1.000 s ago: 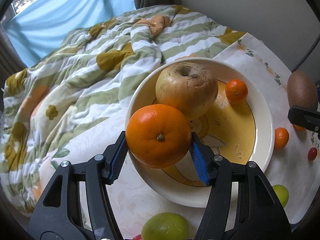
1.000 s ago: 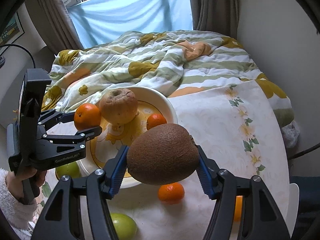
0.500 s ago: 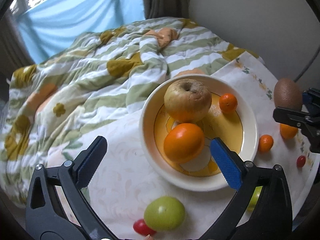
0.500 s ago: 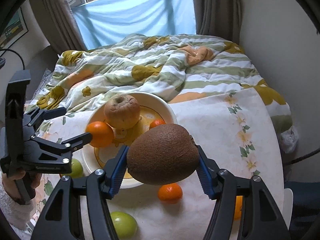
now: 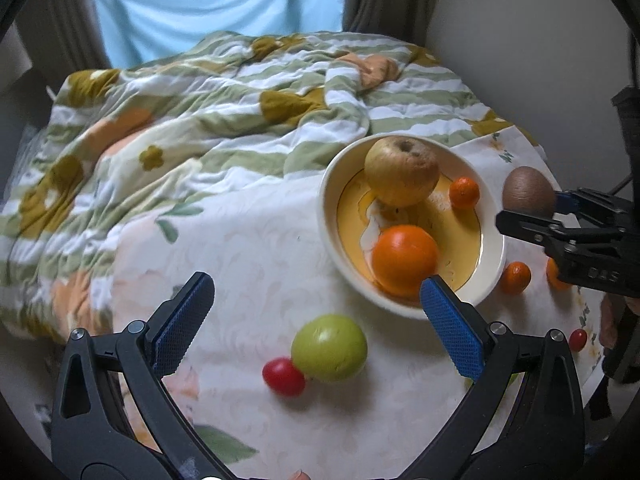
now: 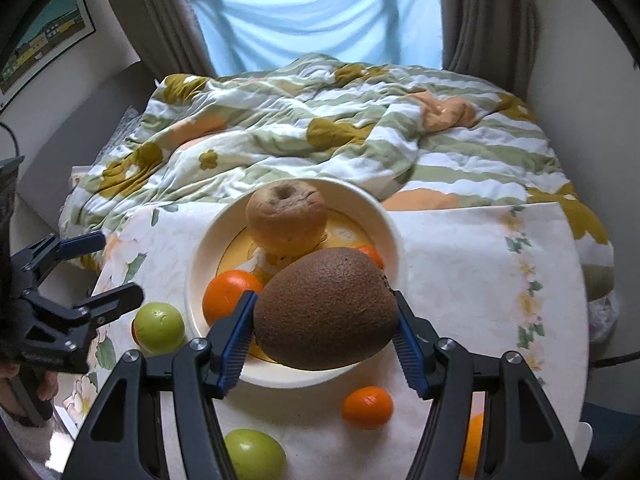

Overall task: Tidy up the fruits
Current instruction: 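Lower the kiwi into the bowl beside the orange and open the right tool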

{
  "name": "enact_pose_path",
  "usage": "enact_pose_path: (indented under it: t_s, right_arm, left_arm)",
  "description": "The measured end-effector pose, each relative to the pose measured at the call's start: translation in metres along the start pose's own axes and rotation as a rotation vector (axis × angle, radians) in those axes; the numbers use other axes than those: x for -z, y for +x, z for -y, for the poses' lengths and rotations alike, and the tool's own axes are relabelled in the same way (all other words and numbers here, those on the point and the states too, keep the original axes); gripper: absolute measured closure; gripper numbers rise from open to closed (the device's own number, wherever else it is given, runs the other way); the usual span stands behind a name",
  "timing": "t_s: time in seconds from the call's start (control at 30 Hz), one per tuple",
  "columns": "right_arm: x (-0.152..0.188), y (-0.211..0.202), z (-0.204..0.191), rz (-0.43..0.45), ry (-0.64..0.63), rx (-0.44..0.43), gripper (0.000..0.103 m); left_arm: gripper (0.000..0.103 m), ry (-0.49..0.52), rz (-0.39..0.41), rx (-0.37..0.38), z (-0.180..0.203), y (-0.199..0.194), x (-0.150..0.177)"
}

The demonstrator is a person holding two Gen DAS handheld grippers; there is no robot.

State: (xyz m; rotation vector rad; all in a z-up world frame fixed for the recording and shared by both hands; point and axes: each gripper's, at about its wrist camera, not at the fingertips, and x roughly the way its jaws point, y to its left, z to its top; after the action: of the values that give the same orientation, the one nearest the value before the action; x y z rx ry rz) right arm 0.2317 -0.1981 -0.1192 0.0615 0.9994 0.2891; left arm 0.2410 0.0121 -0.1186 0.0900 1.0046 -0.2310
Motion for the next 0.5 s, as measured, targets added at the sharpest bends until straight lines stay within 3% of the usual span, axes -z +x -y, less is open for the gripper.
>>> enact_pose_path:
  t_s: [0.5]
  right_arm:
    - [0.007, 0.048, -0.008, -0.065, -0.108, -0.012, 0.043]
  left_arm:
    - [0.000, -0.097, -0.032, -0.029, -0.004, 0.008, 0.034]
